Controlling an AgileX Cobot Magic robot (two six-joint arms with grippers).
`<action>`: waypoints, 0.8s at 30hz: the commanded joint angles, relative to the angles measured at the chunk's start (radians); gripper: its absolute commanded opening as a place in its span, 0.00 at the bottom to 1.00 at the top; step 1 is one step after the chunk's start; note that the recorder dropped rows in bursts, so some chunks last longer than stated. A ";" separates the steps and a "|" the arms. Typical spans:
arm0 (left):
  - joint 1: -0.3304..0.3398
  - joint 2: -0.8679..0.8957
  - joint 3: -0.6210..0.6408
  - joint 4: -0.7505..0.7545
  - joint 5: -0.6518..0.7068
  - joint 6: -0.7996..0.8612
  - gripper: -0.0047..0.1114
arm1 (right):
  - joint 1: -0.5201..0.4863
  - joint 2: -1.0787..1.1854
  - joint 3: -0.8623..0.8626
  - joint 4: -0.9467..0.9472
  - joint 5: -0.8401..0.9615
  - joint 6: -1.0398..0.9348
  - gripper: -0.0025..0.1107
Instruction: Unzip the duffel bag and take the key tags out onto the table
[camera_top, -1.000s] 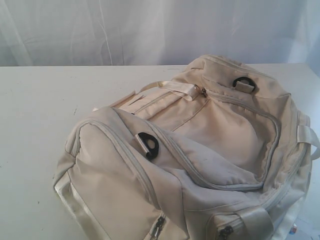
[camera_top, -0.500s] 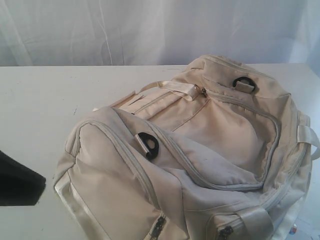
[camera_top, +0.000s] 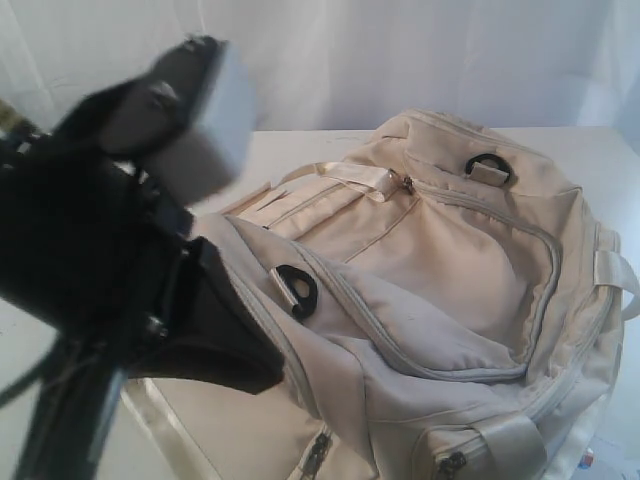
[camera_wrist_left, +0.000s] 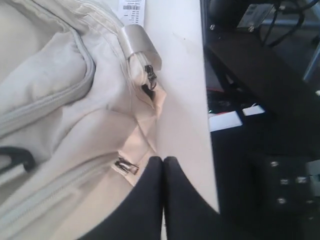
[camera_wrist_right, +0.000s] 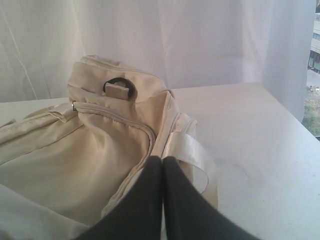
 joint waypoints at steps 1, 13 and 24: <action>-0.122 0.082 -0.016 0.118 -0.103 0.092 0.11 | -0.001 -0.005 0.002 -0.010 -0.010 0.000 0.02; -0.173 0.227 -0.016 0.130 -0.248 0.114 0.68 | -0.001 -0.005 0.002 -0.010 -0.010 0.000 0.02; -0.173 0.333 -0.014 0.170 -0.228 0.109 0.39 | -0.001 -0.005 0.002 -0.010 -0.010 0.000 0.02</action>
